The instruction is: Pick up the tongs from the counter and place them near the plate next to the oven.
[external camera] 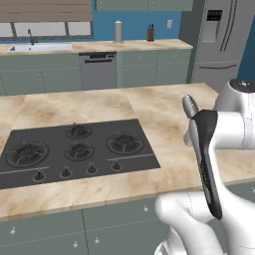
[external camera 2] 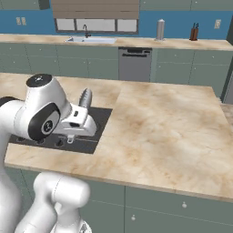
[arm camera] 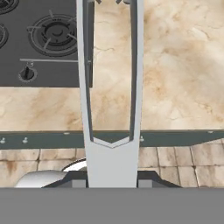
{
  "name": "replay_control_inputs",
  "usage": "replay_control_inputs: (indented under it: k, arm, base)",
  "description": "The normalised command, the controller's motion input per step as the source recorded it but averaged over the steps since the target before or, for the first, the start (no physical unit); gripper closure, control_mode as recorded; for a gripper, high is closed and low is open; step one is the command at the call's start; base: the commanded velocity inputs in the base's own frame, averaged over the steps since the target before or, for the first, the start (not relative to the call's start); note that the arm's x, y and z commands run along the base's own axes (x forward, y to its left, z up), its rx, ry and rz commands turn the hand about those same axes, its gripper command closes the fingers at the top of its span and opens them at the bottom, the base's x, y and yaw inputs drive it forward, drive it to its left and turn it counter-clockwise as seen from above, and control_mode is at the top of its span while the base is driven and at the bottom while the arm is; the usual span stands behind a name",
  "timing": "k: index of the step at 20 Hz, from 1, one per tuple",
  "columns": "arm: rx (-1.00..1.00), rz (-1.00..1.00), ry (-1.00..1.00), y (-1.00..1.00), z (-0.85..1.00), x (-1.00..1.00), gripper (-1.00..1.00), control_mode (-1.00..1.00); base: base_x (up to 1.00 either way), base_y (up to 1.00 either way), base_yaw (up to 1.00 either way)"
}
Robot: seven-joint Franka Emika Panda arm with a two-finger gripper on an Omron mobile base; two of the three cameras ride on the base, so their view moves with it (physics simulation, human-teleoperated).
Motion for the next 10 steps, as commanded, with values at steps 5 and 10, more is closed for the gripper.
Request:
replay_control_inputs:
  k: [5,10]
  arm:
    - [0.00,0.01,0.00,0.00,0.00,-0.01,1.00,-1.00]
    - [0.00,0.00,-0.01,0.00,0.00,-0.04,1.00,-1.00]
  base:
    - [0.00,0.00,0.00]
    - [0.00,0.00,0.00]
